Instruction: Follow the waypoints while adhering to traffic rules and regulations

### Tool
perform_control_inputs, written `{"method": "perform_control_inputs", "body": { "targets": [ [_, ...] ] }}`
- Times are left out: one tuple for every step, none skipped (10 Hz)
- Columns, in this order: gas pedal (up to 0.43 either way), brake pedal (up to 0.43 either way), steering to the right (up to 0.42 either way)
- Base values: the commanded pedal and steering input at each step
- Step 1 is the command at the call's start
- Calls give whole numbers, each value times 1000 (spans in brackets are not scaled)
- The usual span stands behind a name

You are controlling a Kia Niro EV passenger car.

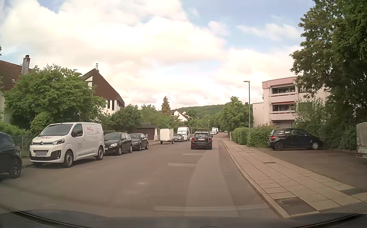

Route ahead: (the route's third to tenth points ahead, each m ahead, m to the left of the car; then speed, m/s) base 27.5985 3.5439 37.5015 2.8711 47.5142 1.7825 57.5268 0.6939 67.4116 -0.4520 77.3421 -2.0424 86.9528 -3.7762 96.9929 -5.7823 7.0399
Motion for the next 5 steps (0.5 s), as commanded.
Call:
{"method": "perform_control_inputs", "body": {
  "targets": [
    [28,0,27],
    [28,0,28],
    [28,0,29],
    [28,0,33],
    [28,0,37]
  ]
}}
